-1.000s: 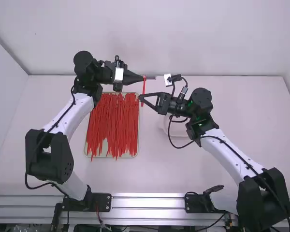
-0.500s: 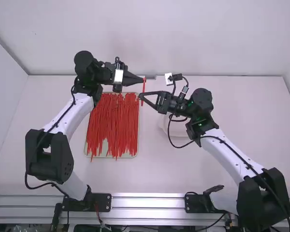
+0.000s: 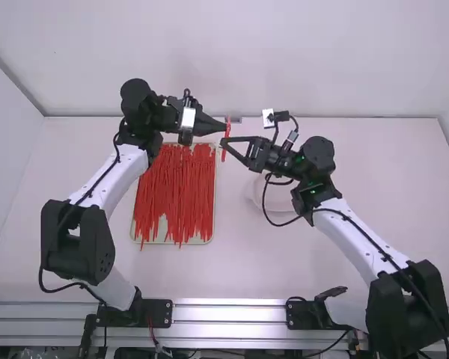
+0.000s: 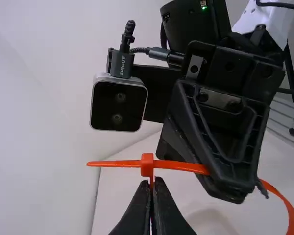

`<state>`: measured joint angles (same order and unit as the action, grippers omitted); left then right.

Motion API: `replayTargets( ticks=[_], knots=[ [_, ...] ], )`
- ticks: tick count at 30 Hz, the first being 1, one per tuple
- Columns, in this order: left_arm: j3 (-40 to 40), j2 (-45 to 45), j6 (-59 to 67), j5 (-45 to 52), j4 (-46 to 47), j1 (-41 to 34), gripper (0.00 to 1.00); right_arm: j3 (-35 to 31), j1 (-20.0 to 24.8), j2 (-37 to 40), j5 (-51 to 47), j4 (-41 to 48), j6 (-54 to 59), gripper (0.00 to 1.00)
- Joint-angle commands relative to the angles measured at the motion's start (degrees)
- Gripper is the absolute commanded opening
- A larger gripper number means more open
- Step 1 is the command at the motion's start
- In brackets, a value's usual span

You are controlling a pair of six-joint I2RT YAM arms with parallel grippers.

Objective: Fasten the cable tie

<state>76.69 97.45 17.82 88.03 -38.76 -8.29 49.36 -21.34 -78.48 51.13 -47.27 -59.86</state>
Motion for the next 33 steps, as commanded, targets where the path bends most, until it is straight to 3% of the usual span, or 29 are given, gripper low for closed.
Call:
replayTargets(
  ticks=[1, 12, 24, 33],
  knots=[
    [-0.3, 0.2, -0.3, 1.7, 0.5, -0.4, 0.01, -0.3, 1.2, 0.1, -1.1, -0.7, -0.3, 0.0],
    [-0.3, 0.2, -0.4, 1.7, 3.4, -1.3, 0.01, -0.3, 3.1, 0.1, -1.5, -3.7, -1.4, 0.0],
    [-0.3, 0.2, -0.3, 1.7, 0.2, -4.0, 0.02, -0.3, 2.1, 0.1, -0.1, -3.3, 0.1, 0.0],
    [-0.3, 0.1, -0.4, 1.7, -1.4, -4.0, 0.01, -0.3, 4.8, 0.1, 1.4, -4.0, -1.8, 0.0]
  ],
)
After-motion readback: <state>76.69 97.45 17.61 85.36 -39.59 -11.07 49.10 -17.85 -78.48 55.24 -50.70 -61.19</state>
